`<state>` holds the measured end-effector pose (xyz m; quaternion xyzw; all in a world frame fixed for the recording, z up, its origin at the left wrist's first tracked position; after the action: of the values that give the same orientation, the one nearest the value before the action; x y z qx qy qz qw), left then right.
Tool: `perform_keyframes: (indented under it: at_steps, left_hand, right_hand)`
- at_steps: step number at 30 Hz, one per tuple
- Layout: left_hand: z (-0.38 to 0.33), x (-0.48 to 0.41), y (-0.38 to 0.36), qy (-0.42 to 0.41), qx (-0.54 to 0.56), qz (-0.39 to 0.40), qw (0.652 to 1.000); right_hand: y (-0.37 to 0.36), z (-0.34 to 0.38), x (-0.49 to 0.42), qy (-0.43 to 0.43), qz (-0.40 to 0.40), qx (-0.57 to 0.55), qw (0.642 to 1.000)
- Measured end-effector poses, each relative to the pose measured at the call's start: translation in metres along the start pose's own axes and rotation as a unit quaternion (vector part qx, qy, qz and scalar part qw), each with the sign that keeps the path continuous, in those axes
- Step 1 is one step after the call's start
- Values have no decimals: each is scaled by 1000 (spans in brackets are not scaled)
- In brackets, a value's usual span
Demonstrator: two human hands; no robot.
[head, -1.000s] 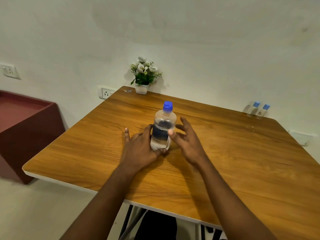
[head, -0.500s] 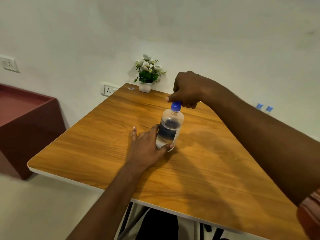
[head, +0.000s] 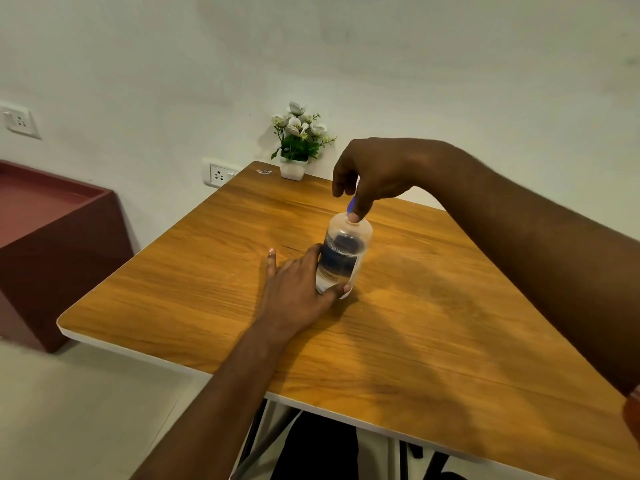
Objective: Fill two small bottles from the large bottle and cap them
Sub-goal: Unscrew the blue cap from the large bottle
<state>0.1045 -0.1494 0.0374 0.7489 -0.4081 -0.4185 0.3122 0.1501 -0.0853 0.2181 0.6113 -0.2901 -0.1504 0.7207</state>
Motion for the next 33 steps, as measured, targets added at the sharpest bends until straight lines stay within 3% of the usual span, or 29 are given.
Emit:
perform_keyframes:
  at_steps: [4,7,10,17,25,30,33]
  left_hand:
    - [0,-1,0,3,0,0,1000]
    - [0,-1,0,3,0,0,1000]
    - [0,-1,-1,6,-1,7,1000]
    - [0,-1,-2,10,-7,6,1000]
    - [1,0,0,5,-5,-4,1000]
    - [2,0,-1,5,-4,-8,1000]
    - [4,-1,-2,6,-3,-13,1000]
  right_hand:
    - [11,-12,-6,-62,-27,-31,997]
    - [9,-21,-8,-131,-4,-28,991]
    - [1,-22,-9,-145,23,-22,989]
    - [0,-8,-5,-75,23,-11,997]
    - [-7,6,8,30,-34,116,992]
    - [-12,-6,19,62,-100,105,988]
    - [-16,-21,25,61,-161,32,984]
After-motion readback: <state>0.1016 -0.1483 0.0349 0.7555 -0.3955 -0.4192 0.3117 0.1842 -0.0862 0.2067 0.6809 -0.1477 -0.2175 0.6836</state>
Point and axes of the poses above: each hand's wrist, its own x-axis away from the middle knuckle, its own y-axis out of the back of the hand, z = x × y, the point moved 7 cm from there along -x, towards the middle knuckle, and after that the axes turned 3 degrees about -x, right-handed, at the moved point
